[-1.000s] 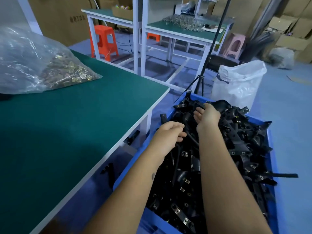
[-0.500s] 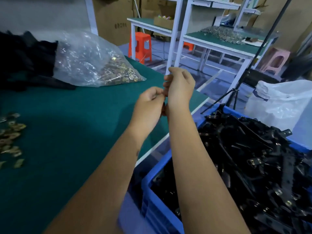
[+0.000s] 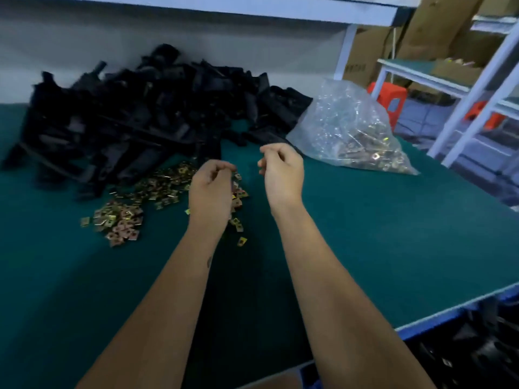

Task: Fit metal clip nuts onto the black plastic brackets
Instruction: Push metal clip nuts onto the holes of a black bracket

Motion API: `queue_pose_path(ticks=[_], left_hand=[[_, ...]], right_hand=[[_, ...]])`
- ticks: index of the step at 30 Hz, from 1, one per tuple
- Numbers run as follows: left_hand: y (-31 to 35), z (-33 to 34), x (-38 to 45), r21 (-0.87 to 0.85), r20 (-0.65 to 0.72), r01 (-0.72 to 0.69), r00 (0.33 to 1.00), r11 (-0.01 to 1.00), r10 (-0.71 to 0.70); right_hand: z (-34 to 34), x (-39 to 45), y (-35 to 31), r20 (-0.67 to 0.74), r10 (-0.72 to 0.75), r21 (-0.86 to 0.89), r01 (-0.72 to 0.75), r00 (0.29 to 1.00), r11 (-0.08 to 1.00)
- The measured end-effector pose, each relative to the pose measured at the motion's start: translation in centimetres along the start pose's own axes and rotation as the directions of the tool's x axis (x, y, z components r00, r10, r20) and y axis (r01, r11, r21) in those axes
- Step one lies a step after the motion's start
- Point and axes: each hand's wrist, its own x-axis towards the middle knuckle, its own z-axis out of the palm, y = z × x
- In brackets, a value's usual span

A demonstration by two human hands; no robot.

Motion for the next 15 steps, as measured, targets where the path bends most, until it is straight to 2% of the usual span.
queue_pose_path(ticks=[3, 6, 9, 11, 13, 15], left_hand=[[-1.7, -4.1, 1.5, 0.091, -0.116, 0.039, 0.993, 0.995, -0.028], [-2.7, -5.6, 2.2, 0.091, -0.121, 0.087, 0.99, 0.992, -0.076], [-2.6, -5.1, 3.2, 0.174, -0.126, 0.117, 0.987, 0.978, -0.096], [-2.6, -4.7, 3.6, 0.26, -0.163, 0.13, 0.982, 0.957, -0.089], [-2.7, -4.5, 3.7, 0.397, -0.157, 0.127, 0.985, 0.909, -0.069], [-3.1, -4.5, 3.8, 0.445, -0.119, 0.104, 0.991, 0.89, -0.056]], right_hand=[[2.2, 0.1, 1.6, 0.07, -0.002, -0.147, 0.013, 0.998, 0.989], [2.9, 0.7, 2.5, 0.111, -0.033, -0.258, 0.061, 0.993, 0.964], [3.4, 1.8, 2.6, 0.205, -0.027, -0.331, 0.095, 0.978, 0.939], [4.1, 2.4, 2.7, 0.361, 0.033, -0.324, 0.092, 0.932, 0.941], [5.0, 2.7, 3.1, 0.518, 0.086, -0.391, 0.146, 0.851, 0.908], [6.0, 2.8, 3.8, 0.594, 0.118, -0.556, 0.301, 0.796, 0.775]])
